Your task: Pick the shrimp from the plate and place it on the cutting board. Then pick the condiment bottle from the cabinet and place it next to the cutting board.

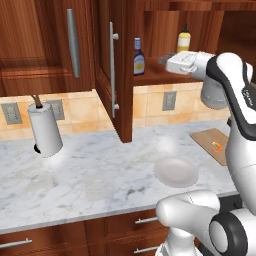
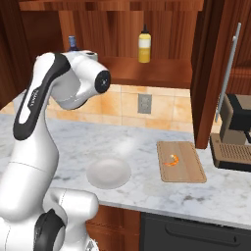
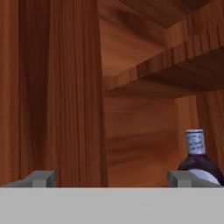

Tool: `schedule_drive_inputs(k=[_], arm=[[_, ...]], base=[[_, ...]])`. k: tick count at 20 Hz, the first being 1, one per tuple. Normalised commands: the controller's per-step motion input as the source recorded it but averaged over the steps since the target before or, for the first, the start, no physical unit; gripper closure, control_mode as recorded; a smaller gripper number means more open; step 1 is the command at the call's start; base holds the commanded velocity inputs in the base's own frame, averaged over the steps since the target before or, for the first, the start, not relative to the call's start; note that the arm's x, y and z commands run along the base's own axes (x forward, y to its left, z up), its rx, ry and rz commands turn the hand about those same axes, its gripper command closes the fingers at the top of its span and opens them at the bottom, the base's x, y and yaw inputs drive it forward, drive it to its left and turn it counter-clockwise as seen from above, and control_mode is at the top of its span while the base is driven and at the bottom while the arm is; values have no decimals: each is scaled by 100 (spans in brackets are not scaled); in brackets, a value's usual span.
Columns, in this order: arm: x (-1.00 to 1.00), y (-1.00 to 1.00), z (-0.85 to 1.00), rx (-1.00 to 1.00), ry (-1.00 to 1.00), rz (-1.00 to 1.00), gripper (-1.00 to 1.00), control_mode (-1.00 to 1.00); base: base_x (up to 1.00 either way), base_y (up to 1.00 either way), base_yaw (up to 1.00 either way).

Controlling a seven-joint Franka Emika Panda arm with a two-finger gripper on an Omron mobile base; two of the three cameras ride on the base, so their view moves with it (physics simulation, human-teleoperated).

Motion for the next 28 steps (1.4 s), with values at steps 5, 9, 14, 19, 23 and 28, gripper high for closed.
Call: schedule_drive_inputs(k=[5, 9, 14, 19, 23, 28], arm=[[0, 3, 7, -8, -2, 0, -100, -100], [0, 9, 0, -9, -8, 0, -100, -100], [0, 11, 0, -8, -13, 0, -100, -100], [0, 9, 0, -4, -8, 0, -100, -100], [8, 0, 0, 0, 0, 0, -100, -100], [19, 0, 0, 0, 0, 0, -100, -100]], base=[[0, 0, 0], [0, 0, 0], [0, 0, 0], [0, 0, 0], [0, 0, 0], [0, 0, 0]])
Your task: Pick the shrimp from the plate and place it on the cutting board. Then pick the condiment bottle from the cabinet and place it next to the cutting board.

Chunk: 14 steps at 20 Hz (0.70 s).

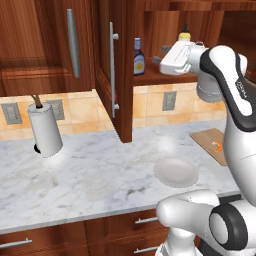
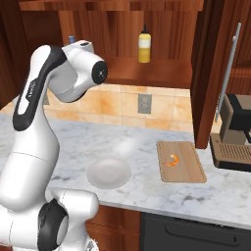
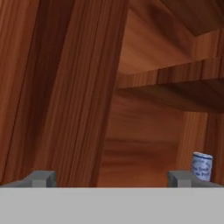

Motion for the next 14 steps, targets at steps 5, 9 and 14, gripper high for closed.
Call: schedule_drive_inputs(k=[5, 9, 14], arm=[[15, 0, 0, 0, 0, 0, -100, -100], [24, 0, 0, 0, 0, 0, -100, -100], [21, 0, 0, 0, 0, 0, -100, -100]], base=[[0, 0, 0], [0, 0, 0], [0, 0, 0]])
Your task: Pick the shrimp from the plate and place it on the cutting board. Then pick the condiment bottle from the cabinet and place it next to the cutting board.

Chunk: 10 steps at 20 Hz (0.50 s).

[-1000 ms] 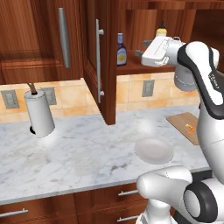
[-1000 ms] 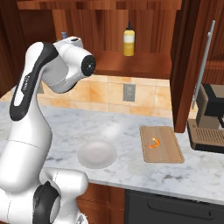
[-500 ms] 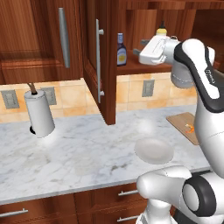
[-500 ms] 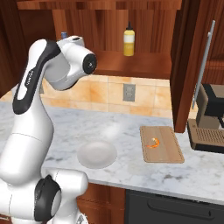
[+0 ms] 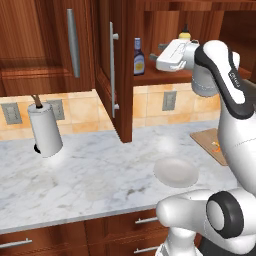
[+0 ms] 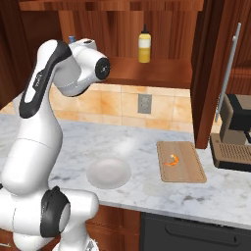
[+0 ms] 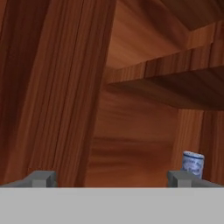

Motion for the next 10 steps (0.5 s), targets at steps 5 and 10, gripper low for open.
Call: schedule_drive_inputs(k=[5, 10], arm=[[23, 0, -4, 0, 0, 0, -100, -100], [21, 0, -5, 0, 0, 0, -100, -100]], base=[[0, 0, 0], [0, 0, 0]])
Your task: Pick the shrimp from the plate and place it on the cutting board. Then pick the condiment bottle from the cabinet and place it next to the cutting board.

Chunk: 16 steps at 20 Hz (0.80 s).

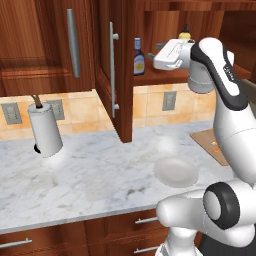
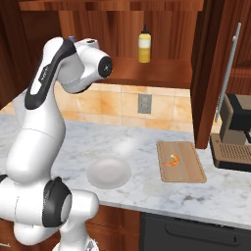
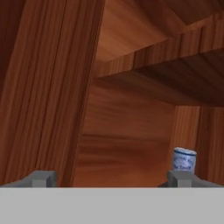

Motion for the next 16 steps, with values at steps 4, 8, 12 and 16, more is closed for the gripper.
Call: schedule_drive_inputs(k=[4, 8, 12, 16], arm=[[22, 0, -2, 0, 0, 0, -100, -100], [17, 3, 0, 0, 2, 0, -100, -100], [12, 8, 0, 0, 3, -1, -100, -100], [6, 10, 0, 0, 5, -1, -100, -100]], base=[[0, 0, 0], [0, 0, 0], [0, 0, 0], [0, 0, 0]])
